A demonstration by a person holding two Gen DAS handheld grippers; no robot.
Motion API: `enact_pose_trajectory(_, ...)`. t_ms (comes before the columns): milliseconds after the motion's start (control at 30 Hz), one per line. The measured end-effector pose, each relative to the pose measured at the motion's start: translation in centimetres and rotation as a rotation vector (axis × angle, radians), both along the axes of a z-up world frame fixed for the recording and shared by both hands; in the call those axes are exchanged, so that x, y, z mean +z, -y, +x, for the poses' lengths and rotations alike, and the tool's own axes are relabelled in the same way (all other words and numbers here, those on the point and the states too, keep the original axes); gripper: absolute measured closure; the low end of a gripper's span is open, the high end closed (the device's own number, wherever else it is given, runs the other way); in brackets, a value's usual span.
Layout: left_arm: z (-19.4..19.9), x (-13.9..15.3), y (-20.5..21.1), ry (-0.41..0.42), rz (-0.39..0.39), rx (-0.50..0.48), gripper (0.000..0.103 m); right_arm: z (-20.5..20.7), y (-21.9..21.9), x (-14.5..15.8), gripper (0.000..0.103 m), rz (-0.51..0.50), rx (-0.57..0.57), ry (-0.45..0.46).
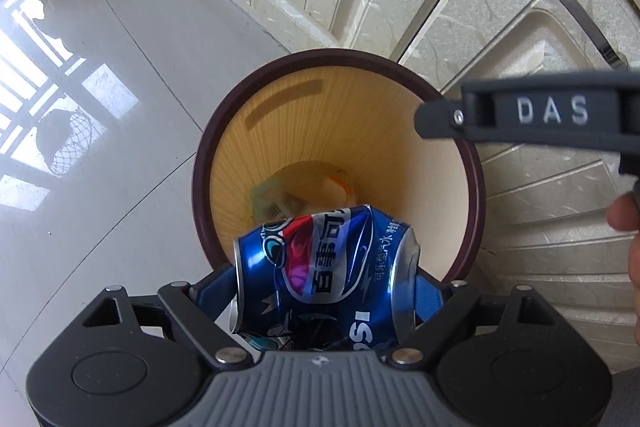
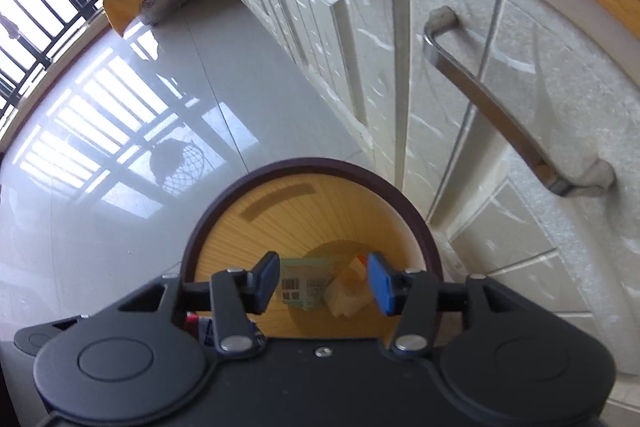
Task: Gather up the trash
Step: 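Open the right tool to drop the cardboard strip while the left tool releases the Pepsi can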
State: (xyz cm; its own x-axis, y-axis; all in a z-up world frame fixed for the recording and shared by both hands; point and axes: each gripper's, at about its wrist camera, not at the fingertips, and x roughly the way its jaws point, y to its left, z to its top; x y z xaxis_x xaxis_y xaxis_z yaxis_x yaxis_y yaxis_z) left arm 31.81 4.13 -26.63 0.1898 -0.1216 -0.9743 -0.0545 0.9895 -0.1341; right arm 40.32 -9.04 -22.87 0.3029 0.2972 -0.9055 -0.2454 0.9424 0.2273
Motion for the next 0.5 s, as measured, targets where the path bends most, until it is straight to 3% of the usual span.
enact_pose_trajectory(167,0.2,0.3,0.5,0.031,-0.037,-0.010,0.013,-0.3,0.9,-0.1,0.051,-0.045,0.016,-0.017)
enact_pose_trajectory(300,0.1,0.0,1.3,0.007,-0.027,-0.037,0.005,-0.5,1.6,-0.2,0.050,-0.065,0.011,-0.035)
enact_pose_trajectory(500,-0.1,-0.2,1.1,-0.017,-0.016,-0.057,0.000,-0.8,1.6,-0.4,0.048,-0.083,0.036,-0.050)
